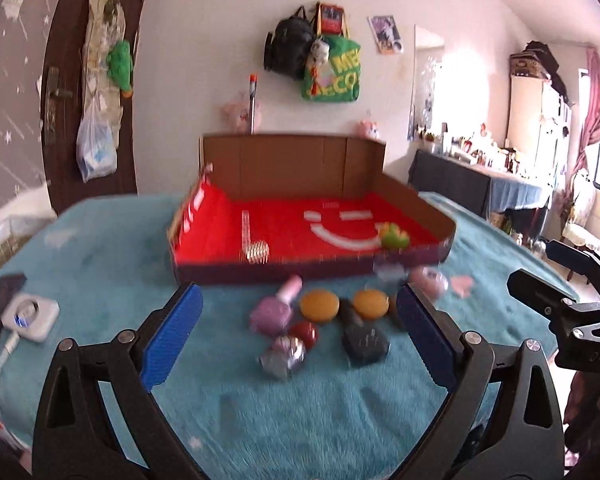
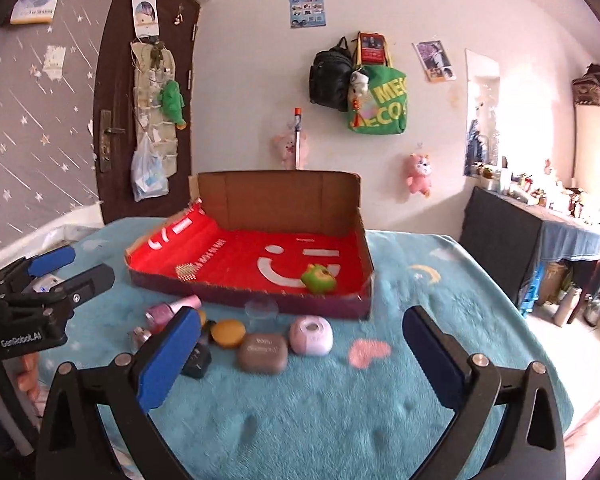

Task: Organize rigid objects
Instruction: 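Lift both tools out of the box and back toward the items, then grasp the glitter polish bottle with left tool while right tool grasps the grey eye shadow case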

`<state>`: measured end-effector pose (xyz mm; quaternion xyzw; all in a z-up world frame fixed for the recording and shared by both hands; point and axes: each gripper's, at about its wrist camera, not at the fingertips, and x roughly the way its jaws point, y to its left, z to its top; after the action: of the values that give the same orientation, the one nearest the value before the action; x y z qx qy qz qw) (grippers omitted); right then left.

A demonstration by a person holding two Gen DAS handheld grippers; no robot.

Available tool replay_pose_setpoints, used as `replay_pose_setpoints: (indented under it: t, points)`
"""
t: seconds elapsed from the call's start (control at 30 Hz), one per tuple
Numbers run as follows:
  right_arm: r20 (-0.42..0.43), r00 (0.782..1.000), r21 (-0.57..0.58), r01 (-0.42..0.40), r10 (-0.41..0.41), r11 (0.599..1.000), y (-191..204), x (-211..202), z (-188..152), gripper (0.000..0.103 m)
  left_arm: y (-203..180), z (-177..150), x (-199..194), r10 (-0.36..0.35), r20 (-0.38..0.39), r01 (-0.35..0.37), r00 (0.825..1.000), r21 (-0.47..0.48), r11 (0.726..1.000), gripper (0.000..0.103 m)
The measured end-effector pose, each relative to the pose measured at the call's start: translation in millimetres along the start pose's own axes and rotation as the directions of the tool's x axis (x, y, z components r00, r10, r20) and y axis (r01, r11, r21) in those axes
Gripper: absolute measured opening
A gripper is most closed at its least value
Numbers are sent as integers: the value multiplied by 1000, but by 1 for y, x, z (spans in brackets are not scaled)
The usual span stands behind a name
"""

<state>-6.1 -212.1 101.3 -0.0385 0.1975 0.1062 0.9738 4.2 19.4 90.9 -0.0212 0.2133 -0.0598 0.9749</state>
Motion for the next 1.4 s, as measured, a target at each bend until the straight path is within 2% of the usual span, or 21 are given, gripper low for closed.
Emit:
replay_pose_setpoints:
  t: [0.2,0.4,0.57,0.87,0.93,1.07,1.2,1.4]
  points:
    - [-58,998,27,-4,5,1000,4,18,-35,103,1,-28,16,4,-77,-5,997,-12,1000,99]
    - [-133,991,71,-14,23,997,1,37,-55,103,2,-35,29,-1,-131,-4,991,-31,1000,99]
    - [-159,987,107,-15,32,994,-5,45,-60,103,7,-37,41,16,-175,-22,984,-36,999,99]
    - [-212,975,127,-35,62,991,-6,65,-56,103,21,-35,62,-6,-275,-14,961,-72,997,98]
    - [-234,970,121,-43,70,992,-4,72,-55,103,21,-33,64,-15,-279,-1,960,-59,998,94]
    - [-253,964,125,-55,86,991,-2,83,-50,102,20,-25,71,-32,-292,24,956,-29,999,78]
    - [-278,955,129,-74,108,989,1,95,-44,94,22,-21,79,-75,-315,65,946,-43,997,62]
    - [-313,941,123,-94,128,988,11,111,-38,81,17,-20,89,-129,-341,126,931,-32,992,48]
